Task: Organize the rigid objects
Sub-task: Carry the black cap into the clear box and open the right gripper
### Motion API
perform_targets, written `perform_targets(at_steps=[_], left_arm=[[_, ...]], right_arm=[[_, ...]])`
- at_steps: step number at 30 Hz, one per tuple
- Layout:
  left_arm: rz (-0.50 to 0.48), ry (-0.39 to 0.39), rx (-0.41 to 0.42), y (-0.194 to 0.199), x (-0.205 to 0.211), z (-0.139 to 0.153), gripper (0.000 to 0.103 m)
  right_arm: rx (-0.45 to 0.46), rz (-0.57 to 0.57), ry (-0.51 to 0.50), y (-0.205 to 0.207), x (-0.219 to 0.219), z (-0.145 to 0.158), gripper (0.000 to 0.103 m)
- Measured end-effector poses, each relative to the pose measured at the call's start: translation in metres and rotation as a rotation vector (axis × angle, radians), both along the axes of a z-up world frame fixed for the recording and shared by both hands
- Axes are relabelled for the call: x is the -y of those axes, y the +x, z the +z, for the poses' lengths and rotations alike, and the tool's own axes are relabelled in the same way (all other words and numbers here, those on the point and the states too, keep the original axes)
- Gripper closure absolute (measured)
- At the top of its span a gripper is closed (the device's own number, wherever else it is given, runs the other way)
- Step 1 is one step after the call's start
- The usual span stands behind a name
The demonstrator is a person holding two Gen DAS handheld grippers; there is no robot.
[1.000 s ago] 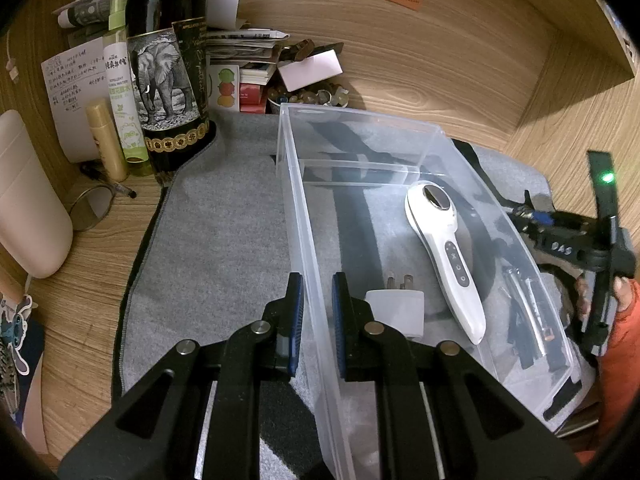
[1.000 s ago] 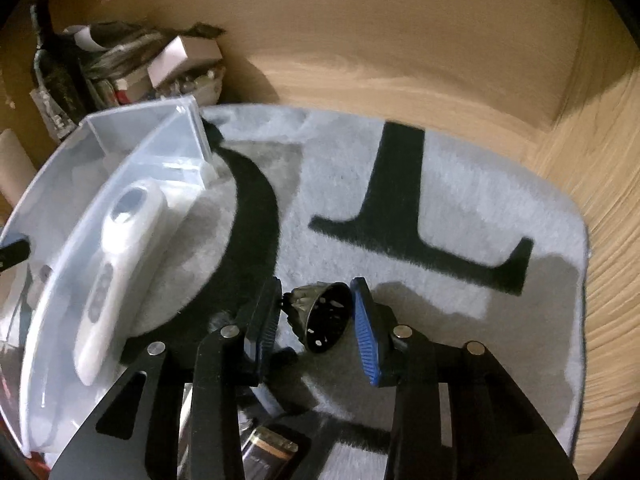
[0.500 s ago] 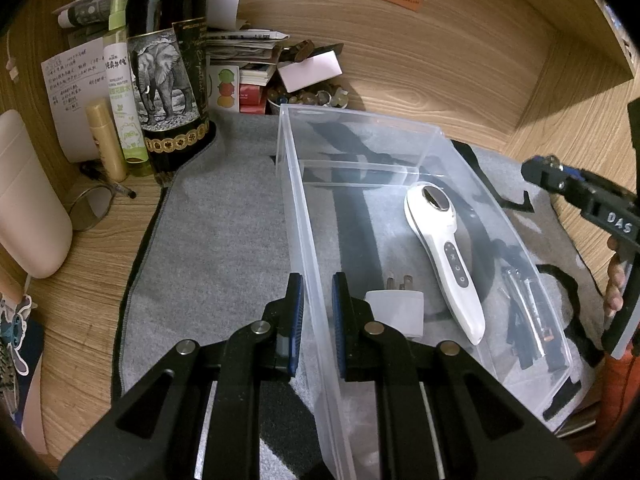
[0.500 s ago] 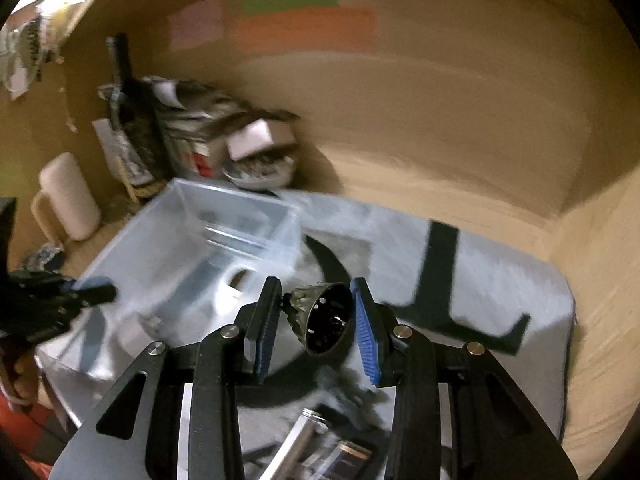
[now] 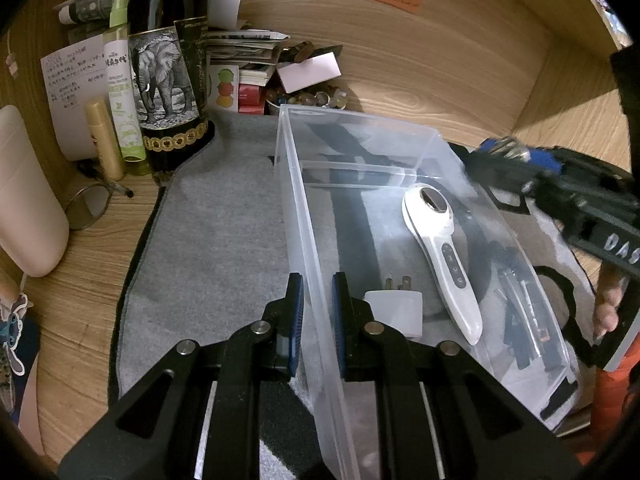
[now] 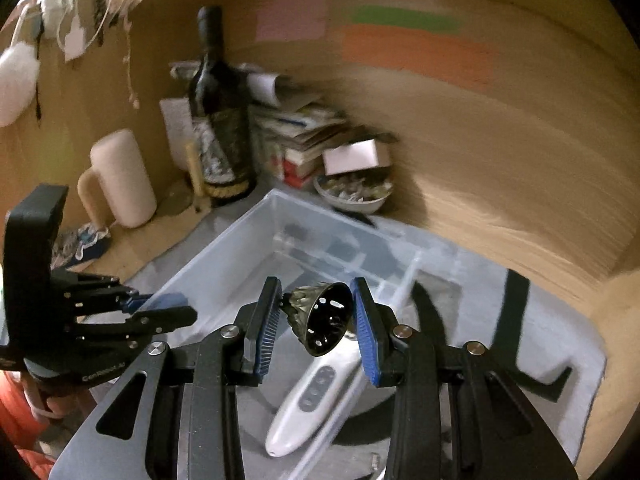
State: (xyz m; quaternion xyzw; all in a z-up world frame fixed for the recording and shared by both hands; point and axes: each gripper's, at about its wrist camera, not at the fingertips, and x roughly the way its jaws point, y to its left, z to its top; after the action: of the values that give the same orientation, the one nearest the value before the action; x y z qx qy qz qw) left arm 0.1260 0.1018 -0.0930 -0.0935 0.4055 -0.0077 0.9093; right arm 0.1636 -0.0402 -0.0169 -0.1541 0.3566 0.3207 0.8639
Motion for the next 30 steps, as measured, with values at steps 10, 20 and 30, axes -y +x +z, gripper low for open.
perform_targets(at_steps=[10,20,30], left_arm=[[-0.005,0.005,0.008,-0.001,-0.001,-0.002,0.091],[-0.004,0.005,0.007,-0.001,0.0,-0.002,0.091],[-0.004,0.005,0.008,-0.001,-0.001,-0.002,0.091]], right_arm=[[-0.157,0.04,-0.094,0.014,-0.027,-0.037,0.071],[-0.19,0.042,-0.106,0.017,-0.031,-0.044,0.07],[-0.108,0.024,-0.048,0.012,-0.02,-0.021,0.044]])
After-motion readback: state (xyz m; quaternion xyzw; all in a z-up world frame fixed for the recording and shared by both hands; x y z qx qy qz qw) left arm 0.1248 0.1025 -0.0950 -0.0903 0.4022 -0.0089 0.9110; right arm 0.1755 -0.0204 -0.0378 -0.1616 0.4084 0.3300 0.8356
